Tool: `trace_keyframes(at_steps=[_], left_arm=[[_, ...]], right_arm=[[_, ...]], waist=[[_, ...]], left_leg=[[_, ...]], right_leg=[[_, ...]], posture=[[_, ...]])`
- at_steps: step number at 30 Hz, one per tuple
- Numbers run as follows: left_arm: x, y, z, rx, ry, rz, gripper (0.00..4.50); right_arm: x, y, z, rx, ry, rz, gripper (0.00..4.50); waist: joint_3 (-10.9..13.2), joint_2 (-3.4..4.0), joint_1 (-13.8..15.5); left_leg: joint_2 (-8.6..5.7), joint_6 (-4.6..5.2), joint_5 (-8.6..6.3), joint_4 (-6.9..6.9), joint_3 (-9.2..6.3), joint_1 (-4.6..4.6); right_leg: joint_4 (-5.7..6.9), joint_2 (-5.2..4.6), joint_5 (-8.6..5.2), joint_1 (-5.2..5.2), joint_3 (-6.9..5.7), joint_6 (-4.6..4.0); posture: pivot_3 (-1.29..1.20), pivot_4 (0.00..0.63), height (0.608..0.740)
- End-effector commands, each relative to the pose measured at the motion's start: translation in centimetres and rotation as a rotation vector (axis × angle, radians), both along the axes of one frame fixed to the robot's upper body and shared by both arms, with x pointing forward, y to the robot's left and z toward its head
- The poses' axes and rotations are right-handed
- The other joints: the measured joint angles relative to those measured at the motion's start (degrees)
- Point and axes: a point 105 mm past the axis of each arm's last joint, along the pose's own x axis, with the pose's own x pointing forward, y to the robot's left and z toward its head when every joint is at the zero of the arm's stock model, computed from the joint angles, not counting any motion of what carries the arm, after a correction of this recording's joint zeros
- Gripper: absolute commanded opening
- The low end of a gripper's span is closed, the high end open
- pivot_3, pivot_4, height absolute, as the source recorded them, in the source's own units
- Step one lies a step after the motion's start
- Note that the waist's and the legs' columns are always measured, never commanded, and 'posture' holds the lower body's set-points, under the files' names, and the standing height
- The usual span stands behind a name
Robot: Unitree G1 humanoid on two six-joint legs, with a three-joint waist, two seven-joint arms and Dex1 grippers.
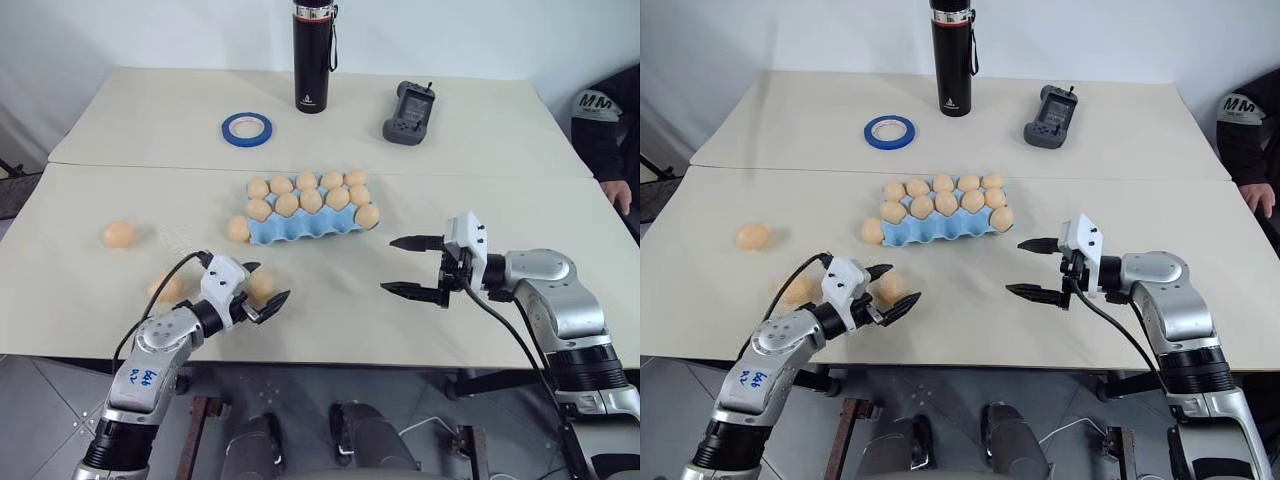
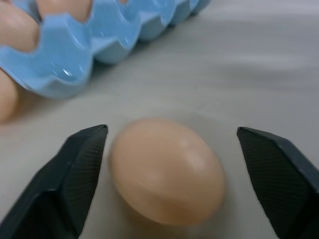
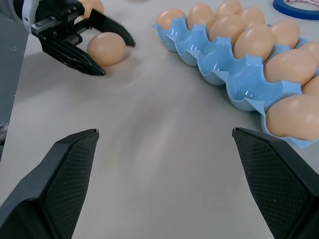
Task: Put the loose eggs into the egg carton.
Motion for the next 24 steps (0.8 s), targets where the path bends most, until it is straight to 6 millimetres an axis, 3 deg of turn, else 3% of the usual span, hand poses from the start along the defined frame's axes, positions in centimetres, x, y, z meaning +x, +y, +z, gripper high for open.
trace_keyframes(at_steps=[1, 4, 6, 11, 15, 24], left_arm=[[0.0, -0.6, 0.8, -0.007, -0.031, -0.015, 3.18], [0.1, -0.7, 0.8, -0.008, -0.034, -0.016, 2.23], [0.2, -0.8, 1.3, -0.011, -0.052, -0.021, 2.0], [1.1, -2.4, 3.2, -0.061, -0.109, -0.037, 1.98], [2.8, -5.1, 6.2, -0.15, -0.228, -0.011, 1.98], [7.3, -8.6, 8.4, -0.185, -0.303, 0.037, 1.98]], right_arm=[[-0.1, -0.6, 1.2, 0.011, -0.043, -0.014, 4.5], [-0.1, -0.6, 1.2, 0.006, -0.045, -0.016, 4.5], [0.0, -0.7, 1.2, 0.005, -0.045, -0.017, 4.5], [0.2, -0.6, 1.2, 0.002, -0.049, -0.02, 4.5], [0.3, -0.6, 1.3, 0.005, -0.055, -0.029, 4.5], [0.2, -0.6, 1.3, 0.026, -0.068, -0.043, 4.5]], waist=[[0.0, 0.0, -0.02], [0.0, 0.0, -0.02], [0.0, 0.0, 0.02], [0.0, 0.0, 0.32], [0.0, 0.0, 0.94], [0.0, 0.0, 1.5]], left_leg=[[0.0, 0.0, 0.0, 0.0, 0.0, 0.0], [0.01, 0.0, 0.0, 0.0, 0.0, 0.0], [0.0, 0.0, 0.0, 0.0, 0.0, 0.0], [-0.01, 0.02, 0.02, 0.03, 0.0, -0.01], [-0.03, 0.05, 0.03, 0.11, 0.0, -0.03], [-0.04, 0.09, 0.03, 0.4, -0.02, -0.04]], right_leg=[[0.0, 0.0, 0.0, 0.0, 0.0, 0.0], [0.01, 0.01, 0.0, 0.0, 0.0, 0.0], [0.01, 0.01, 0.0, 0.0, 0.0, 0.0], [0.02, 0.0, 0.02, 0.01, 0.0, 0.03], [0.01, 0.0, 0.05, 0.04, 0.01, 0.1], [0.11, 0.07, 0.11, 0.08, 0.05, 0.19]], posture=[[0.0, 0.15, 0.74], [0.0, 0.15, 0.74], [0.0, 0.15, 0.74], [0.0, 0.15, 0.74], [0.0, 0.15, 0.74], [0.0, 0.15, 0.74]])
